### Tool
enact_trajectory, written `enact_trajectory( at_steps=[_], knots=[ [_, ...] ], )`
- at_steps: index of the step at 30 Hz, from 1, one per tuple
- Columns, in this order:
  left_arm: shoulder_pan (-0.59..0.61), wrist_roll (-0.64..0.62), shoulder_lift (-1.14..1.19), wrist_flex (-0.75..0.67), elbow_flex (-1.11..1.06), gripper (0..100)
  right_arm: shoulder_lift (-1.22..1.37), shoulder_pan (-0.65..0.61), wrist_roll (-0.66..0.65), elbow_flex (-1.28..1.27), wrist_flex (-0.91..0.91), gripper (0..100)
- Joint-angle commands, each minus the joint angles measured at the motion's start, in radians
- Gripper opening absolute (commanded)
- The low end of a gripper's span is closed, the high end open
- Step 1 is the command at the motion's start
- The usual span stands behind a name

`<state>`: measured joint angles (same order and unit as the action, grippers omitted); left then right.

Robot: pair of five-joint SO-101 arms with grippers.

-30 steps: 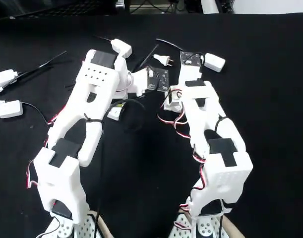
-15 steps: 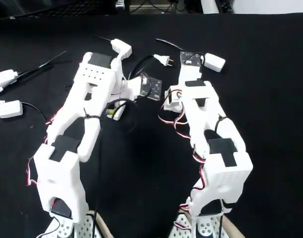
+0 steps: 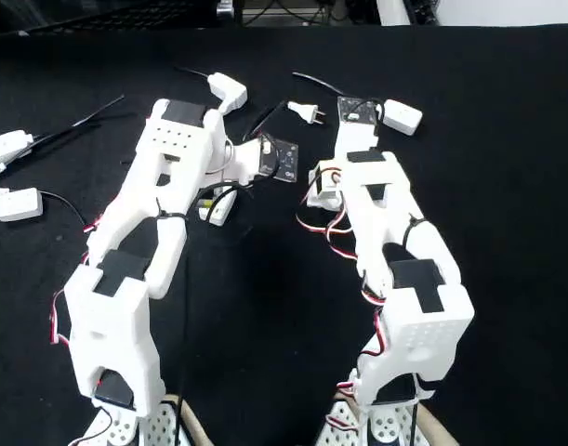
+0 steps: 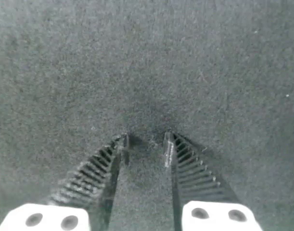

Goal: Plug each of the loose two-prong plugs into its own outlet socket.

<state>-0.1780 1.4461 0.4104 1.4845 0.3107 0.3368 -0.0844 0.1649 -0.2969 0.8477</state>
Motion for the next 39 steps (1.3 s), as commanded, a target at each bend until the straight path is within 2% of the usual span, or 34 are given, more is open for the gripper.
enact_trajectory(
  at_steps=[1,10,19,33,39],
  knots=[
    [-0.013,0.140,0.017,-0.018,0.012,3,-0.028,0.044,0.008,-0.010,0.009,15.5],
    [-0.036,0.138,0.023,-0.012,0.036,3,-0.028,0.044,0.008,-0.010,0.008,15.5],
    [-0.051,0.138,0.035,0.084,0.128,3,-0.028,0.044,0.006,-0.010,0.008,15.5],
    [-0.031,0.144,0.037,0.080,0.062,3,-0.028,0.044,0.006,-0.010,0.009,15.5],
    [-0.012,0.181,0.120,0.035,0.093,3,-0.028,0.044,0.006,-0.010,0.009,15.5]
  ],
)
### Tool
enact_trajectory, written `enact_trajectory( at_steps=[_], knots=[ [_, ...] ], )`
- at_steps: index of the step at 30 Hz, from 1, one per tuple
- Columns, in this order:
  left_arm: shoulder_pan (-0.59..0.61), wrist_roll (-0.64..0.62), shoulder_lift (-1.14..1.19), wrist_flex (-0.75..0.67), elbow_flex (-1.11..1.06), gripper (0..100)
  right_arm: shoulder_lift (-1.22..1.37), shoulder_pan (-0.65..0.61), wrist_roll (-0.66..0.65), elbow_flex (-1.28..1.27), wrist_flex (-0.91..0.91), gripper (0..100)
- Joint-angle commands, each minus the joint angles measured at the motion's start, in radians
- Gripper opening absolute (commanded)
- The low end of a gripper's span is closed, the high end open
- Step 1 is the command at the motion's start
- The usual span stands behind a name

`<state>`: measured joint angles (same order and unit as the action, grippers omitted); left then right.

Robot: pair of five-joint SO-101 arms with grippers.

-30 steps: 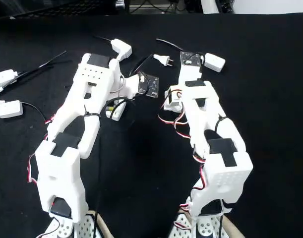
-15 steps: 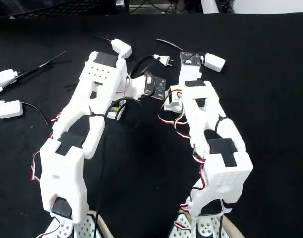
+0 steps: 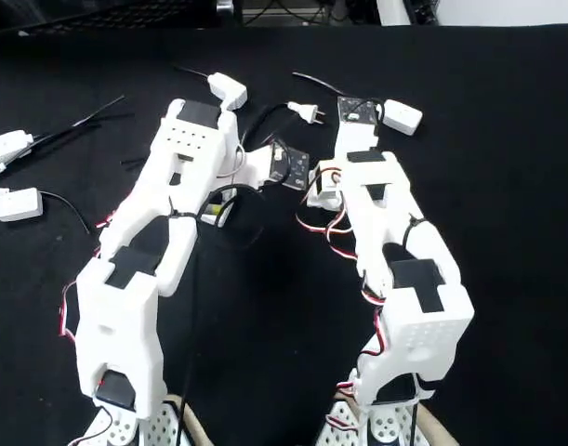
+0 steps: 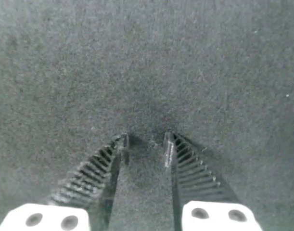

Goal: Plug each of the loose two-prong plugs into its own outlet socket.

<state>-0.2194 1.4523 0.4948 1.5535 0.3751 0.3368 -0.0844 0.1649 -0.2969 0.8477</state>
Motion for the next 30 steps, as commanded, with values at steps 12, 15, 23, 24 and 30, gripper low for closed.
enact_trajectory(
  at_steps=[12,15,23,24,30],
  knots=[
    [0.058,0.244,0.166,-0.037,0.145,3,-0.028,0.044,0.006,-0.010,0.009,15.5],
    [0.070,0.244,0.181,-0.037,0.145,3,-0.028,0.044,0.006,-0.010,0.009,15.5],
    [0.041,0.206,0.183,-0.035,0.145,3,-0.028,0.044,0.006,-0.010,0.009,15.5],
    [0.027,0.190,0.186,-0.035,0.140,3,-0.028,0.044,0.006,-0.010,0.009,15.5],
    [-0.035,0.135,0.187,0.005,0.139,3,-0.028,0.044,0.006,-0.010,0.009,15.5]
  ],
)
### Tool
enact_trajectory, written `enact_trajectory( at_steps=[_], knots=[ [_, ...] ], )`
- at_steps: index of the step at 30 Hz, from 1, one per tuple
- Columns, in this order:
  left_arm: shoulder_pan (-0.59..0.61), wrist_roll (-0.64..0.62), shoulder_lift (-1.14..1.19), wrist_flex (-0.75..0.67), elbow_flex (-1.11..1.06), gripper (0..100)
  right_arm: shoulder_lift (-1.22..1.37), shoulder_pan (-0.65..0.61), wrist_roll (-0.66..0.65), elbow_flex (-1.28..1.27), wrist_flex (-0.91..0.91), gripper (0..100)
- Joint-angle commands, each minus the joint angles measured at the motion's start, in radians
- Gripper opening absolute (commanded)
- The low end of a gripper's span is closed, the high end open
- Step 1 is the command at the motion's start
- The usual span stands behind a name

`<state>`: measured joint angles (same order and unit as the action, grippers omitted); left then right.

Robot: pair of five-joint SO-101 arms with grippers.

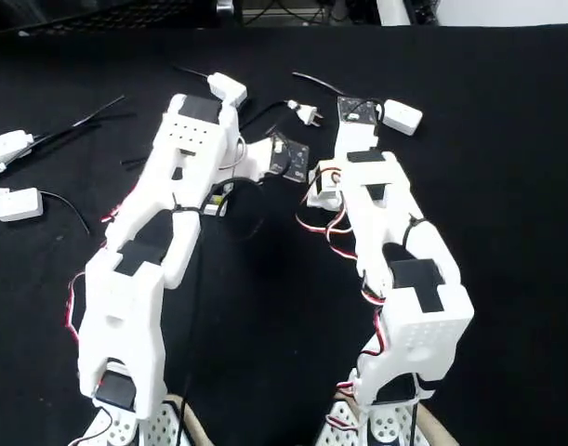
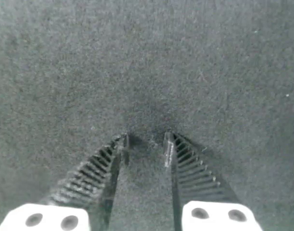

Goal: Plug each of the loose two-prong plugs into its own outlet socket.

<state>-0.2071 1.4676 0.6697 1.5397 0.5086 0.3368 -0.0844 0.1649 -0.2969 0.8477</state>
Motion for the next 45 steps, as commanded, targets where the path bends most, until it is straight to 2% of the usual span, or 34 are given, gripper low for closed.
enact_trajectory(
  at_steps=[1,5,12,27,37,45],
  knots=[
    [-0.061,0.103,0.012,0.018,0.005,3,-0.028,0.046,0.006,-0.010,0.009,15.5],
    [-0.110,0.015,0.011,0.011,0.013,3,-0.028,0.048,0.006,-0.010,0.009,15.5],
    [-0.116,0.014,0.009,0.012,0.012,3,-0.028,0.048,0.006,-0.010,0.009,15.5],
    [0.136,0.087,0.014,0.018,0.002,3,-0.028,0.049,0.006,-0.010,0.009,15.5],
    [0.213,0.138,0.014,0.037,0.001,3,-0.028,0.046,0.006,-0.010,0.009,15.5],
    [0.214,0.175,0.014,0.101,0.001,3,-0.028,0.046,0.006,-0.010,0.008,15.5]
  ],
)
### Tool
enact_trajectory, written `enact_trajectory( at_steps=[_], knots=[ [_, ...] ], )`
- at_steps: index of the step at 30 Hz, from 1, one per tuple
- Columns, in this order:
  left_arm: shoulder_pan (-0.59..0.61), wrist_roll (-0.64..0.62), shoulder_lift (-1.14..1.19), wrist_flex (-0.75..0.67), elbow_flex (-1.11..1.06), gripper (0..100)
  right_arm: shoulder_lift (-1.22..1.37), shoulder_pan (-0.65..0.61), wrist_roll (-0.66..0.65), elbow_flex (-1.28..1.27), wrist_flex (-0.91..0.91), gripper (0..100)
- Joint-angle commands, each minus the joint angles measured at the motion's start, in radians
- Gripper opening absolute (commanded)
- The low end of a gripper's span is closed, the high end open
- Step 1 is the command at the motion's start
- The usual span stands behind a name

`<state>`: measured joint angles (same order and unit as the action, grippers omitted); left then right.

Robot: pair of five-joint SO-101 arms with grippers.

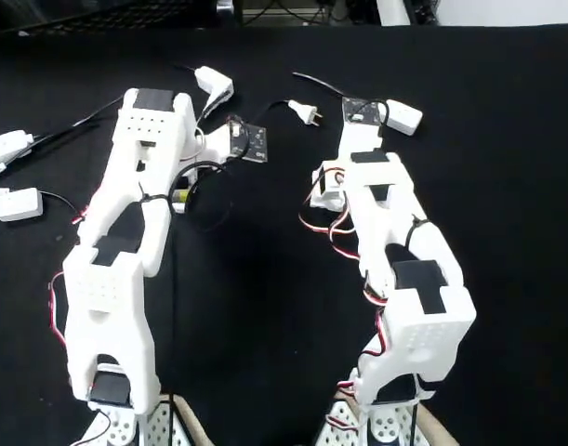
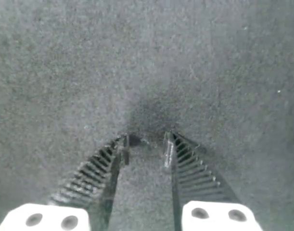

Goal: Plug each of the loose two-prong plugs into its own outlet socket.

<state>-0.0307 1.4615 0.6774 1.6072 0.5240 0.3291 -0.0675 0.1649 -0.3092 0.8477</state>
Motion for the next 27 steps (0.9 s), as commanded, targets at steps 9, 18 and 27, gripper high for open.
enact_trajectory(
  at_steps=[9,18,27],
  knots=[
    [0.087,0.180,0.003,0.029,-0.004,3,-0.021,0.029,0.006,0.002,0.005,15.5],
    [0.107,0.180,-0.003,0.037,-0.004,3,-0.021,0.029,0.006,0.002,0.005,15.5],
    [0.153,0.180,-0.005,0.034,-0.002,3,-0.021,0.031,0.006,0.002,0.006,15.5]
  ],
)
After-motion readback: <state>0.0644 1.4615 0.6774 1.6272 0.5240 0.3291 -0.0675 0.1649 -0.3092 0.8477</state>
